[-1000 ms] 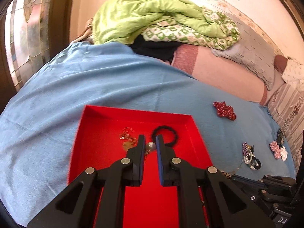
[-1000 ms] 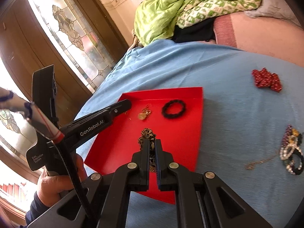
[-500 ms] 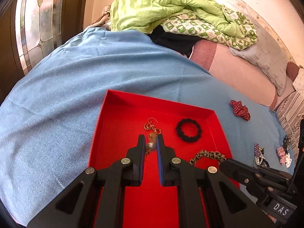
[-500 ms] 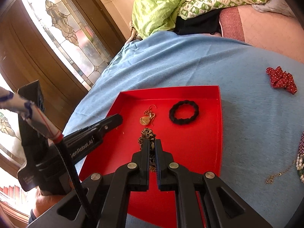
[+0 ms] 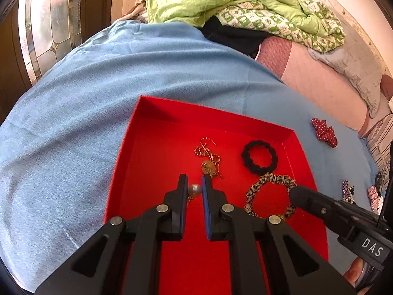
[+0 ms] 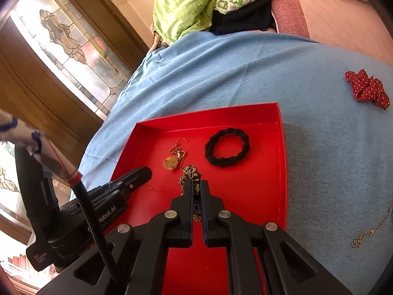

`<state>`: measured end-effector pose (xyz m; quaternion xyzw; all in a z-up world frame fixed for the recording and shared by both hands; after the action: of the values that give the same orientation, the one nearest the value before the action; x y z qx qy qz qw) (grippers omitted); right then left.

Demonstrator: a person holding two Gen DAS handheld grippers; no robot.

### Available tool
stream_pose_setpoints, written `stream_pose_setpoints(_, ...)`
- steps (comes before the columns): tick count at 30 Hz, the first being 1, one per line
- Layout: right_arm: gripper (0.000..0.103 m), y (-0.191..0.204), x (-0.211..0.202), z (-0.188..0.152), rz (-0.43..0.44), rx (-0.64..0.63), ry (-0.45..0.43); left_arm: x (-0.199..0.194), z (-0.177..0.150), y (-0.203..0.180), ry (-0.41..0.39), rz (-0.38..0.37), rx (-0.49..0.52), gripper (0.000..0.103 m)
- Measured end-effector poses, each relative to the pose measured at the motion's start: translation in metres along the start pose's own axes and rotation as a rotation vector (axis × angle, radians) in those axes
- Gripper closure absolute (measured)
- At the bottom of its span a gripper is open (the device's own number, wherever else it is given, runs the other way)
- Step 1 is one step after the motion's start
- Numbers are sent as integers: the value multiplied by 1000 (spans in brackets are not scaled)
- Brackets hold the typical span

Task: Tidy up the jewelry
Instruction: 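Carry both items into the red box and open both tools to release them, then move both open tools from the red box back to the jewelry pile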

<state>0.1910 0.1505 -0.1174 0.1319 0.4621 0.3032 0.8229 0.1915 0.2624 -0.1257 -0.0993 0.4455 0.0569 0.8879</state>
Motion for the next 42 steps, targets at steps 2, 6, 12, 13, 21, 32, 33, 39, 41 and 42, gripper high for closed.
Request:
stream_pose_setpoints(2, 97, -4, 1, 1, -17, 0, -1, 3, -1, 0, 9, 0, -1, 92)
stream_pose_setpoints(6, 97, -14, 2, 3, -53, -4, -4, 7, -3, -1, 19, 1, 1, 92)
stream_pose_setpoints(12, 96, -22, 3, 4, -76, 1, -1, 8, -3, -5, 25, -9, 2, 92)
stream_pose_setpoints(13, 96, -22, 4, 4, -81, -2, -2, 8, -3, -6, 27, -9, 2, 92)
stream_pose_setpoints(21, 96, -21, 3, 5, -99, -22, -5, 4, -1, -6, 12, -14, -6, 75)
stream_pose_setpoints(32, 86, -24, -1, 3, -105, -18, 4, -5, 7, -12, -17, -38, -15, 75)
stream_pose_setpoints(33, 83, -23, -1, 3, -104, -19, 6, -6, 7, -13, -20, -40, -14, 75)
stream_pose_setpoints(39, 82, -19, -9, 4, -96, -31, -5, -12, 12, -14, -42, -48, -24, 73)
stream_pose_setpoints(41, 82, -17, -14, 6, -93, -33, -17, -14, 14, -15, -51, -47, -27, 72)
stream_pose_setpoints(42, 82, -16, -18, 7, -91, -37, -20, -15, 15, -16, -54, -47, -29, 72)
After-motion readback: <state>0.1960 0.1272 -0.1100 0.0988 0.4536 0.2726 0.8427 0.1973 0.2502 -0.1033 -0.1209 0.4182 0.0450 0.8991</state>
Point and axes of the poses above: each gripper's, at about its wrist camera, not at the fingertips, and x roughly the way its jaws point, y to its left, z to its top, the point moved 10 cm from there along x, roughly the way its jaws point, and after that the axes turned 6 degrees about z, right-handed, at the moved point
